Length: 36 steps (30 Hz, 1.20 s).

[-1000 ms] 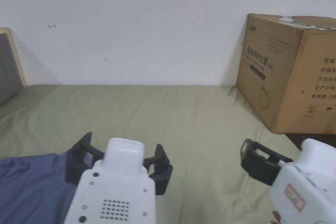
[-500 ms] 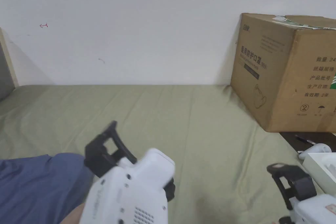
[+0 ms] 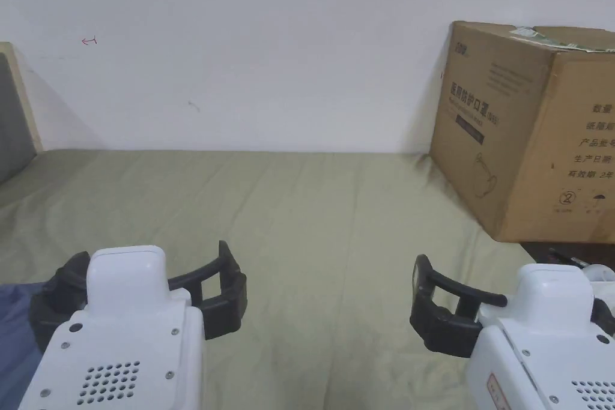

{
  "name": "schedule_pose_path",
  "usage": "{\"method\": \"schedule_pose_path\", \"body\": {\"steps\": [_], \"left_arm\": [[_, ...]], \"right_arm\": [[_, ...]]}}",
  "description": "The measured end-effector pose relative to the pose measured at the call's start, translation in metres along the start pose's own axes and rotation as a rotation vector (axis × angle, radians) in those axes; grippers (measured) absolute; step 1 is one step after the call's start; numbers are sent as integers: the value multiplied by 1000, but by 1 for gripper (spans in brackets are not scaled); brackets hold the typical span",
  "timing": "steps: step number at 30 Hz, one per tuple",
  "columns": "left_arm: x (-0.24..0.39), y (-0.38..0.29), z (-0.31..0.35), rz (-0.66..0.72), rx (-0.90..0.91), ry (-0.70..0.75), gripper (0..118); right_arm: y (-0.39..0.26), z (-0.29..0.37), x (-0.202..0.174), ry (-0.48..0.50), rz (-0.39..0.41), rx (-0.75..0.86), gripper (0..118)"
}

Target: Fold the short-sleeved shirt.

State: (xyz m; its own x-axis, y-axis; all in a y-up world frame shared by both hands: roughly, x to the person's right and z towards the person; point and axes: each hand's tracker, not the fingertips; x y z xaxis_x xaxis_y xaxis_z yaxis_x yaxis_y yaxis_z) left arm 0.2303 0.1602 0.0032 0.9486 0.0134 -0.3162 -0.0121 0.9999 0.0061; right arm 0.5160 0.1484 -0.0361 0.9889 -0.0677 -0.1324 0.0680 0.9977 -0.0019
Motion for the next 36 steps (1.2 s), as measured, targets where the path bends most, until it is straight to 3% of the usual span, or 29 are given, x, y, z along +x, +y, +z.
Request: {"method": "schedule_pose_path", "body": {"steps": [14, 20, 36], "left_arm": [[-1, -2, -7, 10, -51, -56, 118], [5, 2, -6, -54, -44, -92, 118], [12, 4, 2, -22, -10, -153, 118]], "right_arm": [[-4, 4, 3, -23, 110, 27, 118], [-5, 4, 0, -30, 110, 27, 118], [-4, 5, 5, -51, 93, 5, 118]]}}
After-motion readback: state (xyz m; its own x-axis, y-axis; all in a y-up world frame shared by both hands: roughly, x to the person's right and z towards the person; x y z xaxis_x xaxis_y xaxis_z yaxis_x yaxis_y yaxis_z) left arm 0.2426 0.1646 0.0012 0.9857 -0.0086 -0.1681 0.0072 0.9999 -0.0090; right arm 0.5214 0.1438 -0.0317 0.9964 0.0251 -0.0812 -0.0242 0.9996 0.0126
